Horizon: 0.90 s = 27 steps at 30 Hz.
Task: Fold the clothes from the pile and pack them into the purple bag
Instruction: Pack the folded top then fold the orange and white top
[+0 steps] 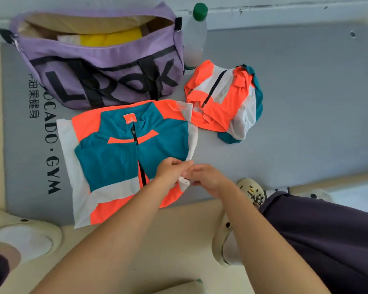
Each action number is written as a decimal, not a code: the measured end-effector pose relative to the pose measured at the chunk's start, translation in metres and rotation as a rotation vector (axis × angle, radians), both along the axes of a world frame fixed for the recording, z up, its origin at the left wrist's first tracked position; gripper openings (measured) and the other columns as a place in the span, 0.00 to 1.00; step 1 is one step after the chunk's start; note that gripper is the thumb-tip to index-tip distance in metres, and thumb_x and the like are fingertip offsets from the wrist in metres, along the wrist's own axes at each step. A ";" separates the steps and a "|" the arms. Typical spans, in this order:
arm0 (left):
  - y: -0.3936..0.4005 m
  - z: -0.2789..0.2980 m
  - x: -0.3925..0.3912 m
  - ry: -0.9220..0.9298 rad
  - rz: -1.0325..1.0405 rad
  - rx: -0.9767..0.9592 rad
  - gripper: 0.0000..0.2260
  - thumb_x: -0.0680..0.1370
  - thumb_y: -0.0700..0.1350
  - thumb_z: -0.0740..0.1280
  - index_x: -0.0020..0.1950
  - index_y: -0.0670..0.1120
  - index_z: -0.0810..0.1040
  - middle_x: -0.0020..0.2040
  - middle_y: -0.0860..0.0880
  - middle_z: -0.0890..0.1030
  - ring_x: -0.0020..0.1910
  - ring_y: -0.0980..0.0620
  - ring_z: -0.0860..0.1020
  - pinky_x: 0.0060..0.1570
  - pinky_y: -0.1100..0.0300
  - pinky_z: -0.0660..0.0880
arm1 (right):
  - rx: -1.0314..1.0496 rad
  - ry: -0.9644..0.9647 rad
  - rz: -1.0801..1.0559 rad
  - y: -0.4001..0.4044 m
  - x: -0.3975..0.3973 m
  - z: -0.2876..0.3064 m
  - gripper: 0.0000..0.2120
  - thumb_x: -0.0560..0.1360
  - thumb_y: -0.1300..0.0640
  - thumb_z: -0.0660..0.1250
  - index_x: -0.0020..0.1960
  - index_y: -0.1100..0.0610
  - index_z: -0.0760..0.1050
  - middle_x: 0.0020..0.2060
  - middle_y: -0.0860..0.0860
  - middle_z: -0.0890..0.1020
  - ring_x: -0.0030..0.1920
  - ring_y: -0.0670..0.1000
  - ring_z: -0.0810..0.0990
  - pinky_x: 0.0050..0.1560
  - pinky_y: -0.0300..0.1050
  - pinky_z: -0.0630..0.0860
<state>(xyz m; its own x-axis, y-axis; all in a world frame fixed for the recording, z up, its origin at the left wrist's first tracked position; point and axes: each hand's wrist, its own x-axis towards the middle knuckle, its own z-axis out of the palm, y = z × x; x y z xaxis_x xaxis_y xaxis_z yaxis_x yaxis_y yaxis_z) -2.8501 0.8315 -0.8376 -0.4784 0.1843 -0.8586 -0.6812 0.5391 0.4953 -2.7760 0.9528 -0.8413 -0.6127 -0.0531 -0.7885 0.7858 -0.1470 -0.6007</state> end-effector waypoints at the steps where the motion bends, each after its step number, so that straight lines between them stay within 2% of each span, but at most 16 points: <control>1: 0.000 -0.003 -0.002 -0.014 0.024 -0.006 0.13 0.74 0.49 0.74 0.49 0.42 0.79 0.40 0.45 0.79 0.39 0.47 0.78 0.45 0.50 0.79 | 0.019 -0.008 0.037 0.000 -0.003 -0.002 0.03 0.74 0.54 0.72 0.46 0.52 0.84 0.45 0.49 0.85 0.47 0.45 0.80 0.48 0.41 0.71; 4: -0.007 -0.011 -0.007 -0.057 0.063 0.021 0.06 0.75 0.42 0.73 0.45 0.40 0.79 0.36 0.45 0.79 0.33 0.50 0.77 0.34 0.63 0.76 | 0.047 -0.056 0.196 0.009 -0.010 -0.007 0.03 0.72 0.50 0.73 0.44 0.48 0.85 0.45 0.45 0.86 0.47 0.42 0.81 0.48 0.40 0.72; 6: -0.011 -0.018 -0.008 0.003 0.035 0.021 0.06 0.75 0.42 0.73 0.42 0.41 0.79 0.33 0.47 0.78 0.30 0.53 0.75 0.28 0.68 0.73 | 0.154 -0.094 0.220 0.019 -0.020 -0.009 0.10 0.72 0.46 0.72 0.45 0.52 0.84 0.43 0.47 0.86 0.45 0.43 0.82 0.47 0.41 0.73; 7: -0.013 -0.020 -0.008 0.034 0.013 0.015 0.07 0.74 0.42 0.74 0.40 0.42 0.79 0.33 0.48 0.77 0.31 0.53 0.75 0.30 0.67 0.73 | 0.250 -0.099 0.147 0.023 -0.028 -0.011 0.13 0.72 0.44 0.72 0.44 0.54 0.83 0.40 0.48 0.86 0.42 0.44 0.83 0.44 0.42 0.74; 9: -0.014 -0.028 -0.005 0.067 0.000 0.012 0.08 0.73 0.43 0.75 0.37 0.44 0.79 0.33 0.49 0.78 0.36 0.50 0.77 0.39 0.59 0.75 | 0.414 -0.099 -0.132 0.030 -0.046 -0.018 0.17 0.72 0.43 0.72 0.45 0.57 0.78 0.37 0.51 0.84 0.35 0.47 0.81 0.39 0.43 0.75; 10: -0.014 -0.032 -0.003 0.073 0.009 0.016 0.08 0.72 0.43 0.75 0.36 0.45 0.79 0.33 0.49 0.78 0.37 0.49 0.77 0.43 0.54 0.77 | 0.447 -0.099 -0.254 0.031 -0.057 -0.021 0.19 0.71 0.43 0.73 0.49 0.57 0.76 0.38 0.51 0.83 0.35 0.48 0.81 0.38 0.44 0.76; 12: -0.014 -0.036 0.000 0.085 0.024 0.025 0.10 0.72 0.42 0.76 0.34 0.47 0.78 0.31 0.52 0.78 0.36 0.49 0.77 0.45 0.51 0.78 | 0.475 -0.083 -0.311 0.028 -0.079 -0.026 0.20 0.70 0.42 0.74 0.50 0.56 0.74 0.41 0.51 0.82 0.38 0.50 0.80 0.40 0.47 0.78; 14: -0.015 -0.040 0.003 0.117 0.022 0.038 0.10 0.71 0.44 0.77 0.32 0.50 0.78 0.28 0.57 0.78 0.32 0.55 0.77 0.40 0.57 0.76 | 0.522 -0.037 -0.224 0.022 -0.098 -0.031 0.17 0.71 0.45 0.74 0.47 0.56 0.74 0.38 0.49 0.78 0.38 0.50 0.78 0.41 0.48 0.76; 16: -0.017 -0.038 0.004 0.146 0.014 0.049 0.11 0.70 0.46 0.77 0.32 0.51 0.77 0.26 0.60 0.78 0.29 0.61 0.75 0.33 0.68 0.72 | 0.576 -0.006 -0.190 0.018 -0.112 -0.034 0.13 0.73 0.49 0.73 0.44 0.58 0.75 0.33 0.50 0.75 0.34 0.49 0.73 0.37 0.45 0.71; 19: -0.027 -0.034 0.004 0.150 0.019 0.086 0.11 0.71 0.44 0.77 0.32 0.50 0.77 0.29 0.58 0.77 0.29 0.61 0.74 0.33 0.67 0.70 | 0.485 -0.038 -0.298 0.017 -0.124 -0.032 0.10 0.72 0.56 0.74 0.40 0.60 0.76 0.31 0.52 0.74 0.32 0.50 0.72 0.33 0.42 0.70; 21: -0.042 -0.027 0.001 0.157 0.023 0.099 0.11 0.71 0.43 0.77 0.33 0.49 0.77 0.31 0.57 0.78 0.29 0.62 0.74 0.32 0.69 0.71 | 0.397 -0.024 -0.332 0.011 -0.130 -0.025 0.08 0.72 0.59 0.74 0.41 0.60 0.75 0.34 0.56 0.73 0.35 0.52 0.72 0.36 0.45 0.71; 25: -0.095 -0.016 -0.008 0.061 0.164 0.270 0.11 0.73 0.38 0.75 0.33 0.48 0.77 0.45 0.57 0.85 0.41 0.58 0.81 0.39 0.69 0.75 | 0.301 0.069 -0.274 -0.018 -0.149 -0.003 0.06 0.73 0.60 0.72 0.46 0.61 0.77 0.37 0.57 0.77 0.37 0.53 0.77 0.41 0.49 0.76; 27: -0.129 -0.011 -0.014 0.007 0.185 0.348 0.13 0.74 0.39 0.74 0.32 0.49 0.76 0.41 0.55 0.83 0.38 0.56 0.80 0.37 0.67 0.72 | 0.238 0.120 -0.215 -0.041 -0.162 0.005 0.05 0.73 0.61 0.72 0.46 0.61 0.78 0.38 0.56 0.80 0.37 0.53 0.79 0.41 0.49 0.80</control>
